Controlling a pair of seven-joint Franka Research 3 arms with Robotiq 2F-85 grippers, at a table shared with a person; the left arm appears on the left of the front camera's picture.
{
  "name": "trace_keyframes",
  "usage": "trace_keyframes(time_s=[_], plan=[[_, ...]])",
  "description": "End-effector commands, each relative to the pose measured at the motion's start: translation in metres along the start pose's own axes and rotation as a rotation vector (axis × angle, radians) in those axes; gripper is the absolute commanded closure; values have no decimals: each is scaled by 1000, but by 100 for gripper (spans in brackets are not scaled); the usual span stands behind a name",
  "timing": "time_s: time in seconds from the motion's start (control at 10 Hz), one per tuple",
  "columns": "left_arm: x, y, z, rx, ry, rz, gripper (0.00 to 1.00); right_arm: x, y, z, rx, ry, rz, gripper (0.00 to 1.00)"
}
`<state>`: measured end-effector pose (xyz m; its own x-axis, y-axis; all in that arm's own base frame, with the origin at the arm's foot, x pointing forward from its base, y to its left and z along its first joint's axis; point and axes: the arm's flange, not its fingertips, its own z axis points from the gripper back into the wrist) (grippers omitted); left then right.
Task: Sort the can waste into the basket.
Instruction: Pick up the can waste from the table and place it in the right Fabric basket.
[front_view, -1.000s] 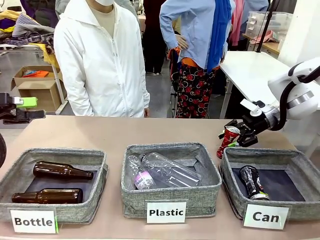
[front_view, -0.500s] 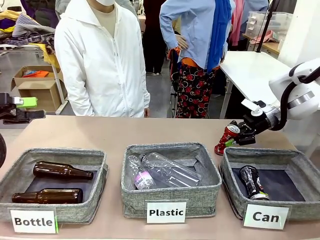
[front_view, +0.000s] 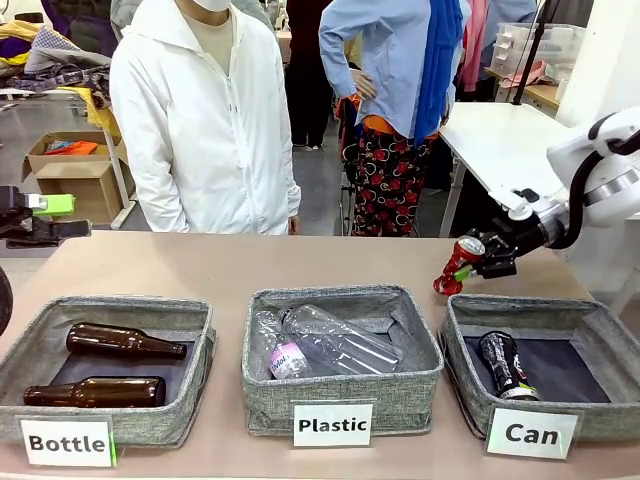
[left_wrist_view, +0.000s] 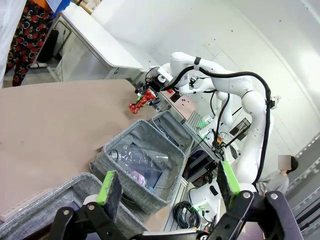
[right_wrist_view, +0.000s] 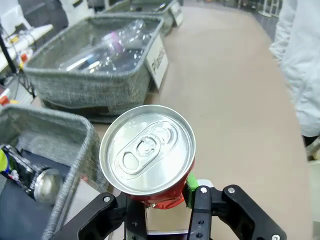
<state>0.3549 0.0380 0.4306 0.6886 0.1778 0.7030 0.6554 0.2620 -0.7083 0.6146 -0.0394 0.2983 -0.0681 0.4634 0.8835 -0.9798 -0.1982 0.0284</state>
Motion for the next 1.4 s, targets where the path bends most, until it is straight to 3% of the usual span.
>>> trace_keyframes(time_s=[0.0, 0.1, 0.2, 0.4, 0.6, 0.7, 0.8, 1.0, 1.3], plan=[[0, -4, 1, 10, 11, 10, 0, 65, 35, 29, -83, 33, -72, 100], [0, -4, 1, 10, 11, 10, 0, 96, 53, 42, -106, 91, -95, 100], [0, -4, 1, 10, 11, 10, 0, 136, 85, 54, -67, 242, -138, 79], [0, -4, 1, 10, 11, 10, 0, 177, 141, 51, 24, 456, -258, 79], [0, -4, 1, 10, 11, 10, 0, 198, 190, 30, 24, 712, -438, 79], [0, -4, 1, 10, 11, 10, 0, 198, 208, 22, -34, 859, -494, 79], [0, -4, 1, 10, 11, 10, 0, 186, 221, 17, -7, 1077, -618, 79], [0, -4, 1, 10, 11, 10, 0, 174, 226, 4, -52, 1173, -604, 79], [0, -4, 1, 10, 11, 10, 0, 176, 230, 7, -206, 1187, -502, 79]])
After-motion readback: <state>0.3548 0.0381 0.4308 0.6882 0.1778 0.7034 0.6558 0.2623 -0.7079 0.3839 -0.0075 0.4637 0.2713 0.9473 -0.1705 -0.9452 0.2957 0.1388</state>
